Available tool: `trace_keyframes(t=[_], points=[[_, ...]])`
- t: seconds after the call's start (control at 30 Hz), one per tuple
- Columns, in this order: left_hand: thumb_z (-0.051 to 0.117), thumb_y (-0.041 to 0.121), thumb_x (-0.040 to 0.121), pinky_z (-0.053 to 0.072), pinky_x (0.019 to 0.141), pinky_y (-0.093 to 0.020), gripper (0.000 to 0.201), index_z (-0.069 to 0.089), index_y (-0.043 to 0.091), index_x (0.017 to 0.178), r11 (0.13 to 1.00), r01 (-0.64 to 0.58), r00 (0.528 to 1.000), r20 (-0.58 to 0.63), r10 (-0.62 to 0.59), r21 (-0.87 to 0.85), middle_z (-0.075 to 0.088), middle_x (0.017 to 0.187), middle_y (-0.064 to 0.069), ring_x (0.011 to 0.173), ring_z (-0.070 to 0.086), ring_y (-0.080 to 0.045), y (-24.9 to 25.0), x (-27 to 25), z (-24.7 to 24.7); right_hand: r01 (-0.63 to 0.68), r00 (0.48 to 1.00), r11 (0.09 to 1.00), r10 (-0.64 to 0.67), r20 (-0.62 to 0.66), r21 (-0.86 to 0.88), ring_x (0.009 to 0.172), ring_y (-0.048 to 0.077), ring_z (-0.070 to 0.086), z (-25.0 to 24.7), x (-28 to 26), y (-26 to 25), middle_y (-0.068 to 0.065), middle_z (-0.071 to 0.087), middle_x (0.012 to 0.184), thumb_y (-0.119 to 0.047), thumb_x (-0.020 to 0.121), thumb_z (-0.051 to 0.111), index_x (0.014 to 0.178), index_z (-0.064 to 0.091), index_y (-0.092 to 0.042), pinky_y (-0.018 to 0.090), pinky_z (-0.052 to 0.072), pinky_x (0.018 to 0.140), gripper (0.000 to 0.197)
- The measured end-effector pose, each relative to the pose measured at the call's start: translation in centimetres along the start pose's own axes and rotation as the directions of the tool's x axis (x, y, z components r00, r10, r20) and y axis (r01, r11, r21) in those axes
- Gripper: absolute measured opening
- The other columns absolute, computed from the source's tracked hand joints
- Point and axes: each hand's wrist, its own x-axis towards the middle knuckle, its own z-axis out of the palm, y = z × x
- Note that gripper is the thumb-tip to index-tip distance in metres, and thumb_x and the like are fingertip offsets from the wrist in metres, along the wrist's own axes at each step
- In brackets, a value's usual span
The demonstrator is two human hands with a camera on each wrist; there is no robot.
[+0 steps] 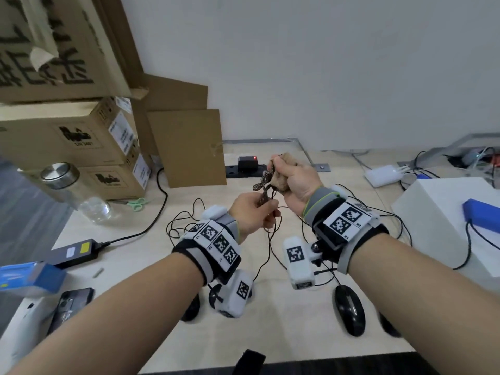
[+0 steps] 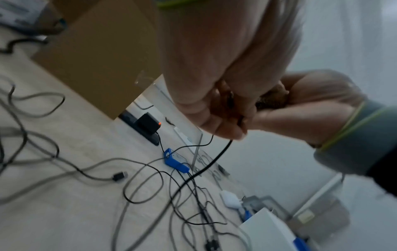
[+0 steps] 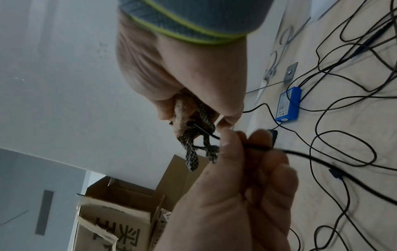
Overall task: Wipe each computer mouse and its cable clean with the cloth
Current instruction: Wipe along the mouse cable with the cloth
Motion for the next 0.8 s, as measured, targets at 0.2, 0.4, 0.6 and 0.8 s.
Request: trace_keyframes(t=[0.2, 0.4, 0.6, 0.8], points=[[0.066, 0.024, 0.091, 0.058, 0.069, -0.035, 0.017, 0.065, 0.014, 0.078, 0.848, -0.035, 0.998, -0.032, 0.061, 0.529, 0.073, 0.075, -0.005, 0.067, 0.067, -0.025, -1.9, 1.1, -1.4, -0.006, 0.998, 0.999, 0.004, -0.058, -0.033, 0.039, 0.007, 0.032, 0.8, 0.5, -1.9, 0.005, 0.050, 0.064, -0.007, 0.101, 0.045, 0.069, 0.047, -0.010, 0.018, 0.026, 0.042, 0.032], [0.061, 0.037, 0.092, 0.052, 0.078, -0.029, 0.019, 0.064, 0.018, 0.093, 0.342, -0.115, 0.974, 0.174, -0.147, 0.933, 0.066, 0.093, -0.001, 0.083, 0.062, -0.019, -4.2, 0.8, -4.0, 0.017, 0.998, 1.000, -0.016, -0.055, 0.014, 0.041, 0.012, 0.041, 2.3, 1.1, -6.4, 0.004, 0.049, 0.057, -0.006, 0.093, 0.055, 0.057, 0.053, -0.017, 0.023, 0.035, 0.057, 0.037], [0.061, 0.049, 0.086, 0.049, 0.074, -0.026, 0.020, 0.060, 0.033, 0.098, 0.182, -0.157, 0.948, 0.200, -0.248, 0.971, 0.065, 0.098, 0.012, 0.083, 0.059, -0.011, -5.0, 0.3, -6.6, 0.022, 0.999, 0.997, -0.020, -0.038, 0.073, 0.055, 0.012, 0.052, 2.8, 1.4, -8.3, -0.002, 0.056, 0.064, -0.007, 0.091, 0.059, 0.069, 0.054, -0.018, 0.023, 0.042, 0.060, 0.025], [0.066, 0.040, 0.089, 0.053, 0.082, -0.028, 0.030, 0.062, 0.023, 0.114, 0.880, -0.196, 0.981, 0.073, 0.182, 0.433, 0.072, 0.100, 0.011, 0.092, 0.066, -0.005, 2.5, 1.0, -4.3, 0.057, 0.998, 0.998, -0.057, -0.006, -0.019, 0.052, 0.014, 0.029, 2.8, 1.0, -5.1, 0.004, 0.044, 0.060, -0.004, 0.097, 0.049, 0.064, 0.049, -0.013, 0.027, 0.024, 0.055, 0.034]])
